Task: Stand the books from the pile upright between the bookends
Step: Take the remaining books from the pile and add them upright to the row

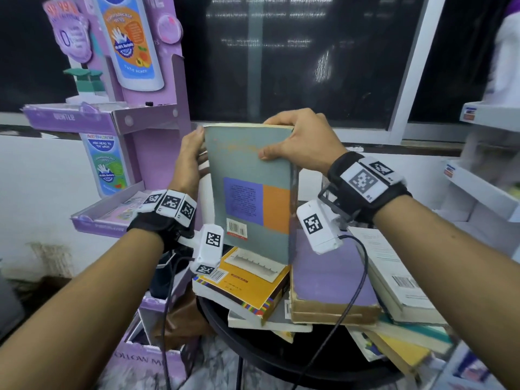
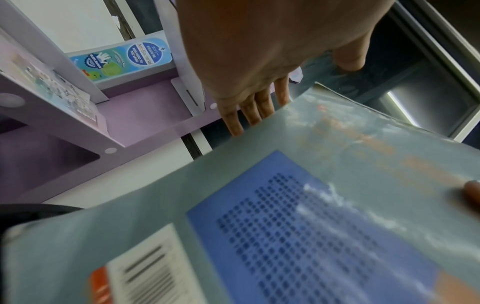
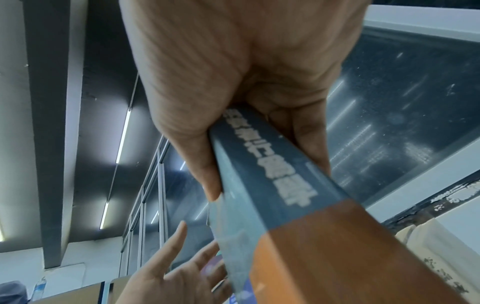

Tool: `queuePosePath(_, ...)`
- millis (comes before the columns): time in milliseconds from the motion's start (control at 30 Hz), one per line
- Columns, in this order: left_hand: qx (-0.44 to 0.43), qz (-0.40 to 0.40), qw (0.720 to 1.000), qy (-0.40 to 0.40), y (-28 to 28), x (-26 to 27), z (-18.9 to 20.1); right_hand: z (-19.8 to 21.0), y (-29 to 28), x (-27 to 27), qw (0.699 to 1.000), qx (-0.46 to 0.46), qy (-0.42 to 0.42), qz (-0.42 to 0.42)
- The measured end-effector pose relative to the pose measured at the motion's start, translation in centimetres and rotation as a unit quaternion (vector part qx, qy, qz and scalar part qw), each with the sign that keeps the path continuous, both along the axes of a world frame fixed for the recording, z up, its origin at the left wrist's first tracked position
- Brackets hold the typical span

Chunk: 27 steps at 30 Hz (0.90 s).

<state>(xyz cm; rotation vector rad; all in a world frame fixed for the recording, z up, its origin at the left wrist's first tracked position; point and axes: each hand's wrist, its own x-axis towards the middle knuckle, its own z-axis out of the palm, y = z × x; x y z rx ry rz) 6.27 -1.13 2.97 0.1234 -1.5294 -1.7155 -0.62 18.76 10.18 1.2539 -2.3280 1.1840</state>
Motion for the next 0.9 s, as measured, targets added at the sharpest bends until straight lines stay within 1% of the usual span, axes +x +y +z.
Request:
queuePosePath(100,0.003,0.012,1.000,-0.022,0.5,-1.0,-0.4,0.5,1.3,-0.9,0.999,-0.032,0.001,-0.033)
queuePosePath(200,-0.004,0.024,0.998,-0.062,0.9,-2.4,-1.0,0.8,2.4,-2.1,0.995,-0.054,-0.002,-0.079)
queuePosePath(333,-0.049,0.038,0.991,-0.122,1.4,-5.2,-2.1,1.0,3.9,-3.8,0.990,-0.071,-0.003,-0.120)
queuePosePath(467,-0.085,0.053,0.981,-0.164,2.1,-7.8,-2.8,0.8,5.5,-5.4,0.985,-0.074,0.005,-0.157)
queuePosePath(667,-0.109,0.050,0.975,-0.185,3.8,-11.2,-3.1,0.3,6.8,-8.1,0.977,-0.077,-0.002,-0.200)
queuePosePath(900,-0.121,0.028,0.971,-0.203,3.9,-15.0,-3.7,-1.0,6.7,-11.2,0.971,-0.067,0.000,-0.228)
